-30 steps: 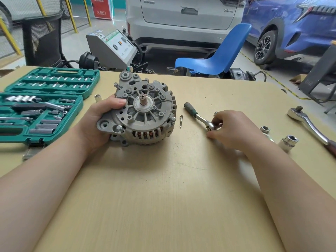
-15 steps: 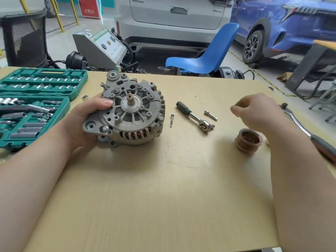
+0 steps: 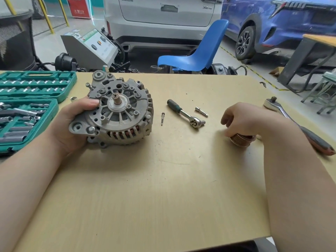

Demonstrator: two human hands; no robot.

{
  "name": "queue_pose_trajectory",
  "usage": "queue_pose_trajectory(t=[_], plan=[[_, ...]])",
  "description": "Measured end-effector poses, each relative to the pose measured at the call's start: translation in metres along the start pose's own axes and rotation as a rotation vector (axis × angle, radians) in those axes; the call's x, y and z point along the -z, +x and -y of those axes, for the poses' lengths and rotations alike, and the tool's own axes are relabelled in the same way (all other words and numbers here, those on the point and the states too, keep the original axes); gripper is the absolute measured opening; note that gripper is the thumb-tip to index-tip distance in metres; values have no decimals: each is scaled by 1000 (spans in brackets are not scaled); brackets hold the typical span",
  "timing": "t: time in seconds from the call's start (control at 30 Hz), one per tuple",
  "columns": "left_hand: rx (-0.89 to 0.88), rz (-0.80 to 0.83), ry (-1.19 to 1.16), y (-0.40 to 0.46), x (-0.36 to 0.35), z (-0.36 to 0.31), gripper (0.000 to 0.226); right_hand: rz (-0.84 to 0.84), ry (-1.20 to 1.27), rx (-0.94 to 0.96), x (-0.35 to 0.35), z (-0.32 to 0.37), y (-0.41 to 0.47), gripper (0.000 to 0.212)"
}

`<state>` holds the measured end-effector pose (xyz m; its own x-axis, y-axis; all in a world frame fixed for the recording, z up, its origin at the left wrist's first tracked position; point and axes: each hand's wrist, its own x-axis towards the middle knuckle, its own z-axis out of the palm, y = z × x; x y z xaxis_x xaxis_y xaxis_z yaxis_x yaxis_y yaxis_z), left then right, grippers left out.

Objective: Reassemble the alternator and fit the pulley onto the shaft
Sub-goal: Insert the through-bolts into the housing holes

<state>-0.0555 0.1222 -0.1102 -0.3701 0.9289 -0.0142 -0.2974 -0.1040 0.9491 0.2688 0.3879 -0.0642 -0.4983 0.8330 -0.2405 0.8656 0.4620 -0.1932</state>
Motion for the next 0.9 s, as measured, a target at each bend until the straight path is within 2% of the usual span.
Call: queue_pose_trajectory(t=[0.1,0.2,0.3,0.37,0.53,0.63,0.73,0.8,0.9], plan=[[-11,-1,8,-1,-1,1,52,-200,61,-30,9,-7,2,20],[-14,-28,5,0,-1,0,53,-371,229,-89,13,-10,4,17],[-23,-30,14,1,-1,1,51,-274,187,-56,8,-7,6,3],[-27,-34,13,2,0,1,51,-184,143,-62,7,-6,5,12],[-35,-22,13,2,0,1,49,-143,127,-103,10,-6,1,27],[-28,-11,6,2,1,1,54,-19,210,-8,6,2,-5,41],[-31,-8,4,1,1,1,51,110,132,102,-4,17,-11,52],[-29,11,14,2,2,2,52,88,114,135,-9,20,-9,42],[-46,45,28,2,0,-1,70,-33,169,154,-12,20,-3,26]])
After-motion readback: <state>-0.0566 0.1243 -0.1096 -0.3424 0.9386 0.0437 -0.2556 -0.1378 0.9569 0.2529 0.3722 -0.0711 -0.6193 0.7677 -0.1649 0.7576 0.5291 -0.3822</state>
